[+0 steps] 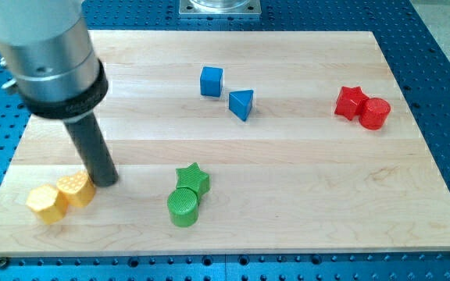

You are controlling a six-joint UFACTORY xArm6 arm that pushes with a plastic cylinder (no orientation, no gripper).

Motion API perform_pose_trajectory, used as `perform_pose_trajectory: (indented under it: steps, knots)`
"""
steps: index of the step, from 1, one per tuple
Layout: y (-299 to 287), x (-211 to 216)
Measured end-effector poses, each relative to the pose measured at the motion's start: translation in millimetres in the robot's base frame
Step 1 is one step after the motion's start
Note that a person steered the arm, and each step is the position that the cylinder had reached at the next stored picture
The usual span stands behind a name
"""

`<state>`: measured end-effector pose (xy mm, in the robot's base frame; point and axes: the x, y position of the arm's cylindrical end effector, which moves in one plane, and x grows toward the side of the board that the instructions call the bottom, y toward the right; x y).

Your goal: Slide the blue cube towards the bottom right corner of the board

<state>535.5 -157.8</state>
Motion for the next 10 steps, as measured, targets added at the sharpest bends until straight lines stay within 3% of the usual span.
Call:
perform_pose_trajectory:
  steps: [1, 2, 3, 4, 5, 6, 7, 8, 9, 10]
  knots:
    - [2, -59]
    - [-11, -164]
    - [45, -254]
    - [95, -241]
    - [120, -123]
    - [127, -131]
    - [115, -211]
    - [198, -223]
    - [199, -285]
    - [227, -319]
